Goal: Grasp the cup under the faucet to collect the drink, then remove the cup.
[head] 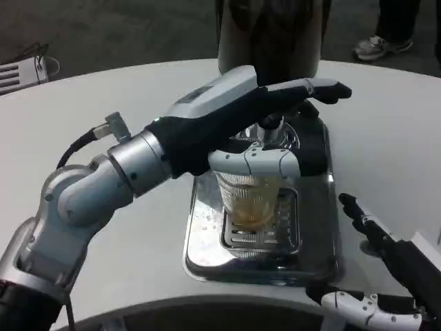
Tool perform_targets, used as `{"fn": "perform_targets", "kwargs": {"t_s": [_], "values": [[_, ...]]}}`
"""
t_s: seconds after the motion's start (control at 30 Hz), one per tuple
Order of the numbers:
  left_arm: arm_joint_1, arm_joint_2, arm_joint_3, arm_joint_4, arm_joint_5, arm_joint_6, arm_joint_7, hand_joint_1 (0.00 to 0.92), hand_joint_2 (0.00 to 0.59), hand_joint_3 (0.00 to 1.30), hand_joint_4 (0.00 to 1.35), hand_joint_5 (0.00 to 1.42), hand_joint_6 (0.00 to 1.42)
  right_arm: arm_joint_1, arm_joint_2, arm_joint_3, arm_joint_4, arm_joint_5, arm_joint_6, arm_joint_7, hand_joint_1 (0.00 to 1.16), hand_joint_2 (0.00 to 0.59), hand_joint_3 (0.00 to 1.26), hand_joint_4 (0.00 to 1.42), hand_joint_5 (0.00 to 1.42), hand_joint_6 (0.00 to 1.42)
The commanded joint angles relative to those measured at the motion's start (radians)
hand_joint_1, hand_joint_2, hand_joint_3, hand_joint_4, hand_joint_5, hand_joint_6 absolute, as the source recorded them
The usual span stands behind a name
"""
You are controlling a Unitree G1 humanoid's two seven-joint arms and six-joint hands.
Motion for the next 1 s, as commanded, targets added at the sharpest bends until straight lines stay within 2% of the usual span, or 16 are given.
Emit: {"fn": "perform_targets", "kwargs": {"t_s": [0.03,0.23,0.5,0.73,1.0], "values": [[0.031,0.012,-0.03,0.013,0.025,-0.014,-0.033,0.0,0.077,0.2,0.17,0.26,0.28,-0.051,0.003,0.029,0.058,0.01,-0.03,-0.063,0.75,0.207,0.0,0.0,0.0,0.03],[0.039,0.018,-0.027,0.006,0.019,-0.01,-0.034,0.0,0.078,0.2,0.17,0.26,0.28,-0.131,0.005,0.066,0.131,-0.001,-0.035,-0.129,0.75,0.208,0.0,0.0,0.0,0.02],[0.037,0.026,-0.023,0.003,0.017,-0.01,-0.034,0.0,0.082,0.2,0.17,0.26,0.28,-0.241,-0.004,0.104,0.246,-0.005,-0.042,-0.177,0.75,0.208,0.0,0.0,0.0,0.02],[0.03,0.029,-0.024,0.011,0.017,-0.01,-0.035,0.0,0.082,0.2,0.17,0.26,0.28,-0.311,-0.001,0.14,0.333,-0.009,-0.052,-0.208,0.75,0.208,0.0,0.0,0.0,0.02],[0.031,0.036,-0.019,0.011,0.016,-0.008,-0.033,0.0,0.083,0.2,0.17,0.26,0.28,-0.364,0.004,0.157,0.408,-0.006,-0.067,-0.236,0.75,0.208,0.0,0.0,0.0,0.01]]}}
